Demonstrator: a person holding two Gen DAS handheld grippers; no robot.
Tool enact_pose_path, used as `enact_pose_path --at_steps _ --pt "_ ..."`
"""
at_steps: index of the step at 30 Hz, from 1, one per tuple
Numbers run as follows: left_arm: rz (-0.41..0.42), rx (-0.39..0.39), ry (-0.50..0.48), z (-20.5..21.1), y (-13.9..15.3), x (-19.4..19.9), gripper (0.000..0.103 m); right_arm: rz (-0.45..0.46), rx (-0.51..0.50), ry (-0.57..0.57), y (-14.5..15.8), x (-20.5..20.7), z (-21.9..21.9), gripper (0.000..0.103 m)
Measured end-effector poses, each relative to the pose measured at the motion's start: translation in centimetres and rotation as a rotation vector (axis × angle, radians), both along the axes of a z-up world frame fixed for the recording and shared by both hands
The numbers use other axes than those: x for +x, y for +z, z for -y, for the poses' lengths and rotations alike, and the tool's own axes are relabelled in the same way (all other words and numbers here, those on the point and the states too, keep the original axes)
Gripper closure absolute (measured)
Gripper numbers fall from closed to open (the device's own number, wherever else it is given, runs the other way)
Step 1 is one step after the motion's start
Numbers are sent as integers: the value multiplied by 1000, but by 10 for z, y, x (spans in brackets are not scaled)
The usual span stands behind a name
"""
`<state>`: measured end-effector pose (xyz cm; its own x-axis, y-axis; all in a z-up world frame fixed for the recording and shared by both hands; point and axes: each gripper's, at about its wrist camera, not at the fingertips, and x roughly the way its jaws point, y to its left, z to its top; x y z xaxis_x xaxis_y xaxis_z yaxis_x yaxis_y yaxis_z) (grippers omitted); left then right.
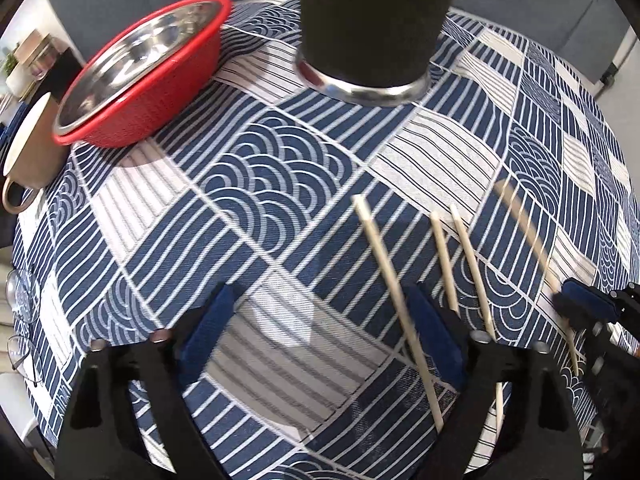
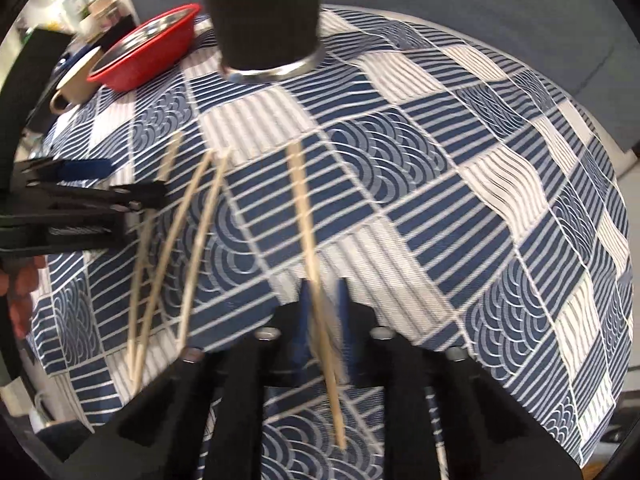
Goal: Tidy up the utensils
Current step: 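Close the right tool on one wooden stick while the left tool grasps another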
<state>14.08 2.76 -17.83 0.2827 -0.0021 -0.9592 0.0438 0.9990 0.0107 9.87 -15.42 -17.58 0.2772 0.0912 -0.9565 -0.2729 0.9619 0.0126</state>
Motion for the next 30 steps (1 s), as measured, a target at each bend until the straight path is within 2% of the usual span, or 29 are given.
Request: enact_pose_path --at_steps 1,3,4,6,7,8,9,14,18,26,30 --pt "2 0 3 -3 2 -1 29 -4 -2 -7 0 1 3 98" --pt "-2 -1 -1 -9 5 -1 46 -12 -2 -16 0 3 7 99" --pt "-3 -2 1 -12 6 -2 51 -19 1 -25 0 4 9 99" --pt "-6 -8 20 -23 8 -1 75 -34 26 -43 0 6 13 99" --pt "-12 -18 30 -29 9 -1 81 -42 40 -52 1 6 16 99" --pt "-17 -30 44 -36 9 -2 92 -54 59 -68 1 8 20 99" --pt "-25 -49 56 -42 9 -1 96 -64 71 -84 1 9 23 99" --pt "-52 -99 98 -69 10 -11 98 -63 104 -149 8 15 45 99" --pt "-61 -173 170 -88 15 -19 98 -39 137 -184 21 24 61 99" --pt "80 -205 179 -109 76 -15 98 68 191 -200 66 56 73 99" --pt "178 -157 134 -106 115 -2 98 141 214 -203 97 74 75 99"
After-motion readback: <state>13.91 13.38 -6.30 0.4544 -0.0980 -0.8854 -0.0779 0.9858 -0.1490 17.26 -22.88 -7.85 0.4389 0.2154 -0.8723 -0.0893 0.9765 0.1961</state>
